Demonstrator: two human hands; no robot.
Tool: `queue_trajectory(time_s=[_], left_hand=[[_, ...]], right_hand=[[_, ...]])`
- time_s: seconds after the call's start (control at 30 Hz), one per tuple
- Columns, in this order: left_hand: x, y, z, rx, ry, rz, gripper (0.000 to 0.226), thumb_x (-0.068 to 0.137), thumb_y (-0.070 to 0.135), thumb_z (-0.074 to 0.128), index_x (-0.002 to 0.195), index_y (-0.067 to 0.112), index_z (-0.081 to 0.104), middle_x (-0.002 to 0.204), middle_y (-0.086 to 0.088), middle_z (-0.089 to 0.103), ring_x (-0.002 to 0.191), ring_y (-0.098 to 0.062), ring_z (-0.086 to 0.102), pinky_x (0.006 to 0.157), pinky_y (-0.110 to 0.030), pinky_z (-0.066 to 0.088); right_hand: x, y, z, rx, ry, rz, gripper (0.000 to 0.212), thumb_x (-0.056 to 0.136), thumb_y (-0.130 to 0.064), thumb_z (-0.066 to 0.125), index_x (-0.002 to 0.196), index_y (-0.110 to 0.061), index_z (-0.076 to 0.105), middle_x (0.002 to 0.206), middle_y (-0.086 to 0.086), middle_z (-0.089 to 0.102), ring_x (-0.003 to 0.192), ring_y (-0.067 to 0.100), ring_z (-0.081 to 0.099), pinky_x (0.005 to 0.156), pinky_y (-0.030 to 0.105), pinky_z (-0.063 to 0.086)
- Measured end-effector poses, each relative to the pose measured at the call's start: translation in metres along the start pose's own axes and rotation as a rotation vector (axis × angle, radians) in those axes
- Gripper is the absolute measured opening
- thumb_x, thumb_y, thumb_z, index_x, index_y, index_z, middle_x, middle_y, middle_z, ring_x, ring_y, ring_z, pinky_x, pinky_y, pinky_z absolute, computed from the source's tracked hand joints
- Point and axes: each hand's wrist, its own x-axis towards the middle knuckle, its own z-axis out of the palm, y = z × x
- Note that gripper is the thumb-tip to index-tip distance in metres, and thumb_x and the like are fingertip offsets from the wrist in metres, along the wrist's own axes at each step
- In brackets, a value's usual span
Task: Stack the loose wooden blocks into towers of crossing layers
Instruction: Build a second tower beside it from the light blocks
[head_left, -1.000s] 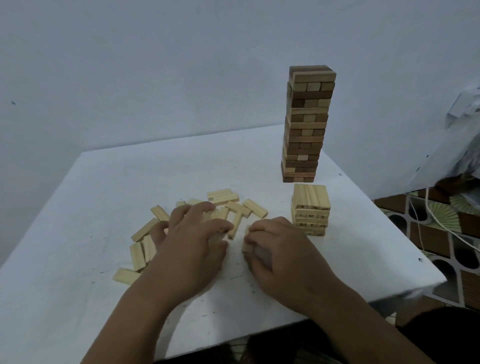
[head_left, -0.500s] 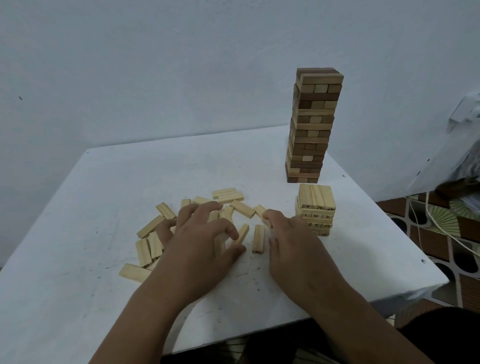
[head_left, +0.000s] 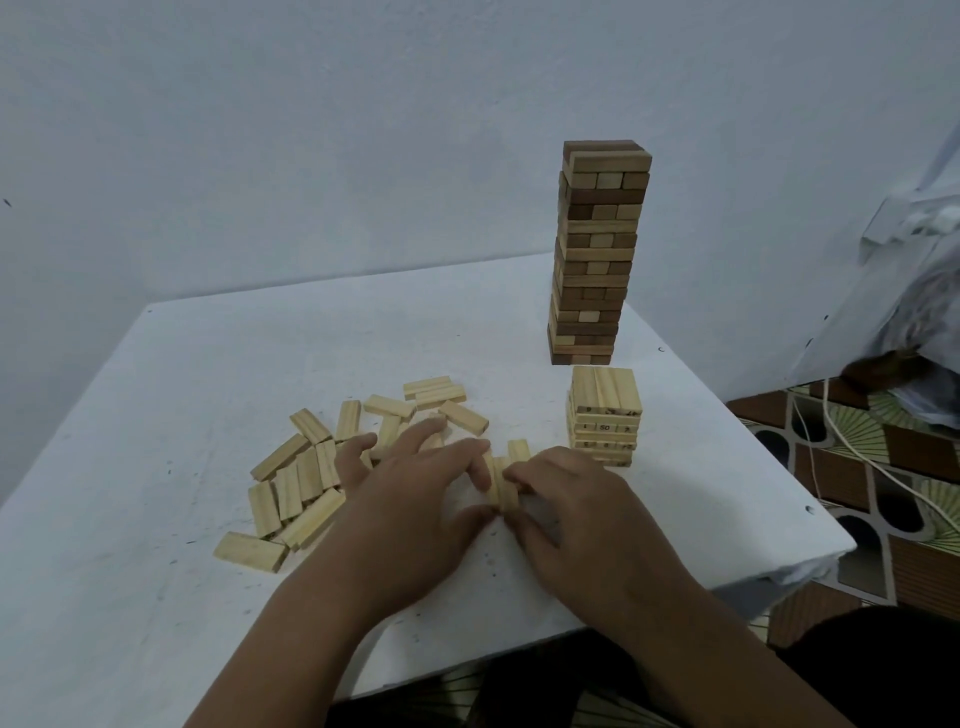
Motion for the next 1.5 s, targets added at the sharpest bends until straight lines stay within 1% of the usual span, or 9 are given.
queue_trajectory(time_s=[0.17,0.33,0.5,0.7,0.83,0.97,1.13,1.33,1.5], left_hand=[[0.0,-0.004,-0.006,0.001,0.066,0.024,0.029,0.078,0.05,0.07,0.104,0.046,0.058,0.106,0.036,0.053,0.129,0.006,0.034,0.108,-0.036,-0.007],[0.003,-0.014,-0.002,0.022,0.121,0.048,0.022,0.066,0.056,0.066,0.083,0.042,0.063,0.098,0.038,0.057,0.12,0.005,0.045,0.111,-0.041,-0.004],[0.002,-0.01,-0.002,-0.025,0.128,0.116,0.026,0.069,0.047,0.071,0.096,0.047,0.071,0.1,0.03,0.06,0.112,0.008,0.045,0.11,-0.023,-0.012],[0.004,-0.01,-0.001,-0.021,0.156,0.089,0.02,0.065,0.055,0.065,0.082,0.044,0.064,0.1,0.037,0.059,0.116,0.014,0.044,0.113,-0.039,-0.006],[0.004,-0.01,-0.002,-0.058,0.124,0.14,0.027,0.072,0.059,0.066,0.096,0.048,0.07,0.1,0.03,0.061,0.111,0.009,0.048,0.114,-0.027,-0.007],[0.007,-0.008,-0.001,-0.064,0.13,0.161,0.02,0.07,0.051,0.081,0.087,0.044,0.075,0.094,0.025,0.063,0.105,0.001,0.055,0.111,-0.016,-0.007],[0.006,-0.007,0.002,-0.06,0.112,0.079,0.017,0.069,0.058,0.062,0.08,0.046,0.068,0.089,0.029,0.061,0.107,0.004,0.053,0.114,-0.054,0.002],[0.005,-0.005,0.001,-0.063,0.103,0.104,0.008,0.073,0.044,0.065,0.079,0.046,0.07,0.091,0.033,0.062,0.106,0.004,0.055,0.112,-0.058,0.007],[0.004,-0.004,0.004,-0.02,0.103,0.113,0.008,0.074,0.05,0.063,0.077,0.048,0.07,0.094,0.034,0.061,0.108,0.004,0.053,0.11,-0.052,0.008]], right_hand=[[-0.001,-0.001,0.001,-0.036,0.021,-0.037,0.029,0.087,-0.035,0.054,0.101,-0.02,0.074,0.095,-0.007,0.059,0.088,0.008,0.051,0.072,0.026,0.051],[-0.002,0.0,0.002,-0.012,0.038,-0.034,0.027,0.085,-0.032,0.059,0.101,-0.019,0.076,0.095,-0.008,0.06,0.09,0.008,0.052,0.074,0.025,0.051],[-0.004,0.003,0.002,-0.011,0.038,-0.04,0.027,0.085,-0.033,0.06,0.102,-0.02,0.076,0.096,-0.009,0.062,0.092,0.008,0.051,0.076,0.02,0.047],[-0.003,0.012,0.004,-0.01,0.045,-0.047,0.022,0.085,-0.03,0.06,0.091,-0.021,0.079,0.089,-0.009,0.063,0.086,0.008,0.052,0.072,0.017,0.041],[0.001,0.015,0.005,0.001,0.082,-0.064,0.012,0.073,-0.02,0.068,0.076,-0.019,0.08,0.078,-0.006,0.066,0.074,0.013,0.059,0.064,0.009,0.034],[0.002,0.018,0.006,-0.013,0.117,-0.124,0.01,0.064,-0.017,0.071,0.069,-0.021,0.079,0.072,-0.007,0.065,0.064,0.011,0.061,0.055,0.013,0.043],[0.001,0.022,0.004,-0.032,0.141,-0.168,0.014,0.062,-0.014,0.069,0.065,-0.025,0.078,0.07,-0.012,0.065,0.066,0.003,0.058,0.057,0.008,0.041],[0.007,0.02,-0.001,-0.063,0.157,-0.255,0.015,0.049,-0.013,0.07,0.057,-0.025,0.076,0.062,-0.011,0.065,0.054,0.002,0.059,0.057,0.007,0.04],[0.002,0.024,-0.003,0.041,0.053,-0.165,0.012,0.07,-0.017,0.07,0.075,-0.023,0.079,0.076,-0.01,0.067,0.068,0.002,0.059,0.061,0.002,0.033]])
